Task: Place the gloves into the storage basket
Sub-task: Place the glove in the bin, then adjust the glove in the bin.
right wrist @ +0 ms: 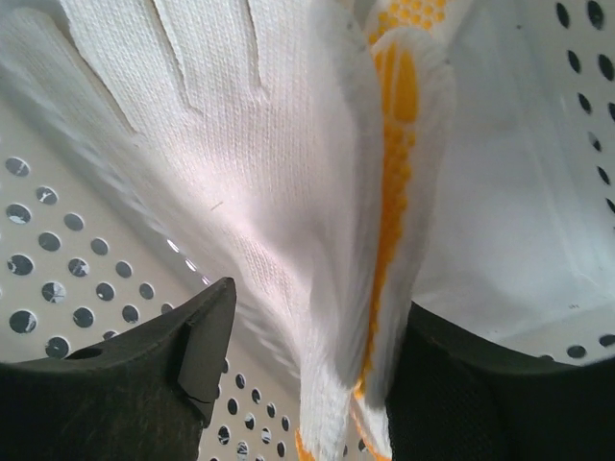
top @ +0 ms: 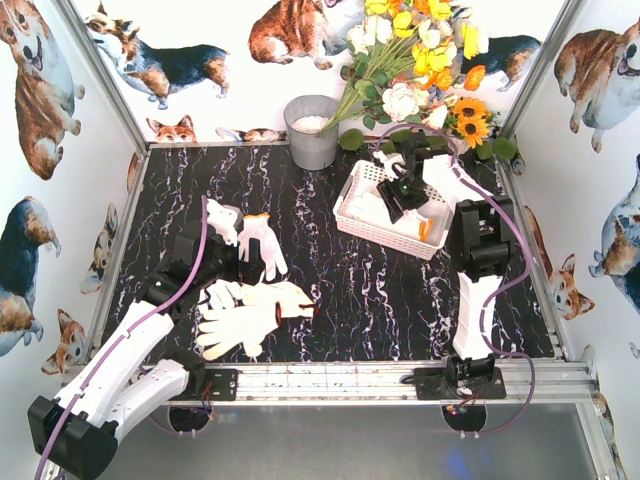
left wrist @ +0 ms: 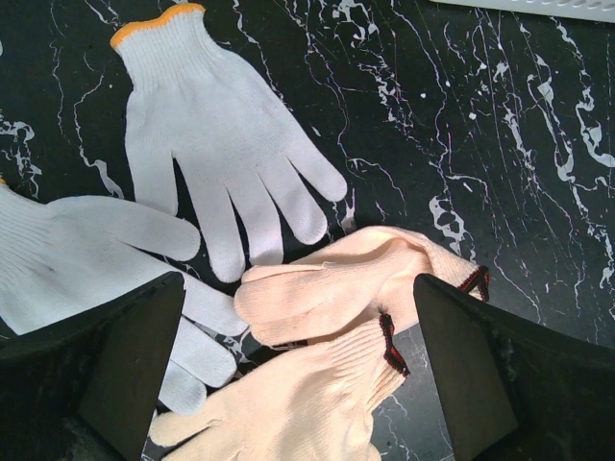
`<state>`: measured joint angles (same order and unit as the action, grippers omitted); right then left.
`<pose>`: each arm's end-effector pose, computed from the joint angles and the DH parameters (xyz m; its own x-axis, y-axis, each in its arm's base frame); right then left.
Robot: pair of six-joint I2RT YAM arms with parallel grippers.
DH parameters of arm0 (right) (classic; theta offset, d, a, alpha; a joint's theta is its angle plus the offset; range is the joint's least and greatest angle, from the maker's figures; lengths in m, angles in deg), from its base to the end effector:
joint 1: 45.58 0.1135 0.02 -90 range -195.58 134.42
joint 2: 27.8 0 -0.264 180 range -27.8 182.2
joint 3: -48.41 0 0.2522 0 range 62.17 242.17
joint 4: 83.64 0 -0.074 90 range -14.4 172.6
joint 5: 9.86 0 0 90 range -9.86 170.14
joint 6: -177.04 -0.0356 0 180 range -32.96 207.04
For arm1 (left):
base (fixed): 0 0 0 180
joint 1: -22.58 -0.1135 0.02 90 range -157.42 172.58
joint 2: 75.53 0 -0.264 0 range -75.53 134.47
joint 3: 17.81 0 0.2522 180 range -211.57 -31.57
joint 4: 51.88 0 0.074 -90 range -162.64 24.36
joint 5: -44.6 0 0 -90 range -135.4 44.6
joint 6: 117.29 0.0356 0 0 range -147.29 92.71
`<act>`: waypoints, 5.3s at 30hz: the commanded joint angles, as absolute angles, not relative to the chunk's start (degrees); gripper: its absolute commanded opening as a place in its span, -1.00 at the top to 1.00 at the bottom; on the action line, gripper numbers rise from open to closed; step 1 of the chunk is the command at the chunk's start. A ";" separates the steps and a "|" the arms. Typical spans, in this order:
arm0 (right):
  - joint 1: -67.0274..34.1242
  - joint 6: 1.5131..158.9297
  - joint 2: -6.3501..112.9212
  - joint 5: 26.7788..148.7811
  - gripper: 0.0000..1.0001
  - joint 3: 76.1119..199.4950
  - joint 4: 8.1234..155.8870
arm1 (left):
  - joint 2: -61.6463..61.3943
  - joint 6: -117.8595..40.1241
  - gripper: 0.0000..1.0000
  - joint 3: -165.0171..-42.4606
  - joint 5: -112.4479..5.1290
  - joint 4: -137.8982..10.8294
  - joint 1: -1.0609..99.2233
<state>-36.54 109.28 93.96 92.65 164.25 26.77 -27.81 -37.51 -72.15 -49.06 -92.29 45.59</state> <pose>0.4304 0.0763 0.2067 -0.8067 -0.5025 -0.3110 -0.5534 0.8269 0.0994 0.1684 -0.0740 0.2770 -0.5817 0.0546 -0.8116 0.3411 0.9221 -0.1824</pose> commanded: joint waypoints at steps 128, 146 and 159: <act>-36.91 84.03 78.71 75.97 1.00 142.63 56.14 | -39.36 -58.33 -0.99 -76.85 -29.11 -104.80 44.68; -37.84 79.13 82.59 69.23 1.00 142.50 55.54 | -41.14 -58.17 -0.99 -77.41 -28.44 -107.10 44.72; -37.84 78.53 70.58 69.71 0.18 142.34 52.29 | -36.17 -56.28 -0.99 -85.35 -29.49 -115.21 44.73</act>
<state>-37.50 79.03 79.18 70.45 141.85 52.38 -37.75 -57.57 -82.14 -29.10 -111.79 45.37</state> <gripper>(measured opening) 0.374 0.994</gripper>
